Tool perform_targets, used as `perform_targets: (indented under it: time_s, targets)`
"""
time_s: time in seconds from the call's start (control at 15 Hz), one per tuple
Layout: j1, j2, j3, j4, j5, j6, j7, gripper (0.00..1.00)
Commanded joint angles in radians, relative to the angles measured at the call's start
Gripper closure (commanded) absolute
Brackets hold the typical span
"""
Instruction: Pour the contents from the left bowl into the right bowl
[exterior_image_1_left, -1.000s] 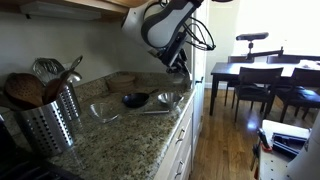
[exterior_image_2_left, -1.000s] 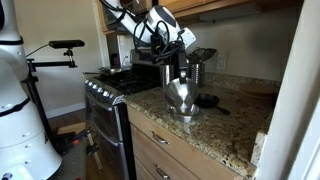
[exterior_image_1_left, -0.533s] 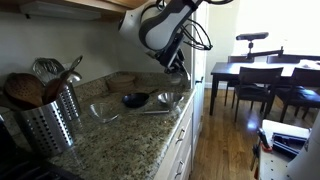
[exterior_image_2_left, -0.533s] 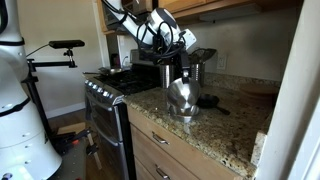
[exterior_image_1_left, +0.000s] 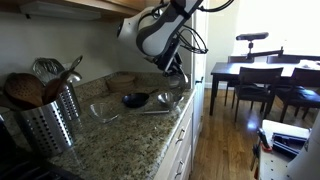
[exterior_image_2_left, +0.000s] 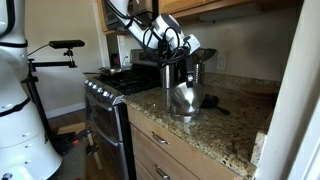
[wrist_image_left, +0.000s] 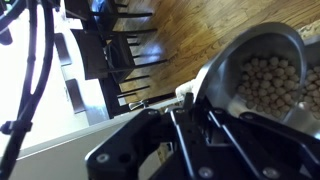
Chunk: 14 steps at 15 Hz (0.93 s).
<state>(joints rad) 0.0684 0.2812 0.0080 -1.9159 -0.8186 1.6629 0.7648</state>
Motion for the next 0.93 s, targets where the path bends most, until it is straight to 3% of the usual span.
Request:
perform_targets:
  time_s: [0.0, 0.87]
  targets:
    - [0.016, 0.018, -0.008, 0.037, -0.032, -0.048, -0.018, 0.92]
    - [0.07, 0.052, 0.016, 0.088, -0.073, -0.157, -0.013, 0.92]
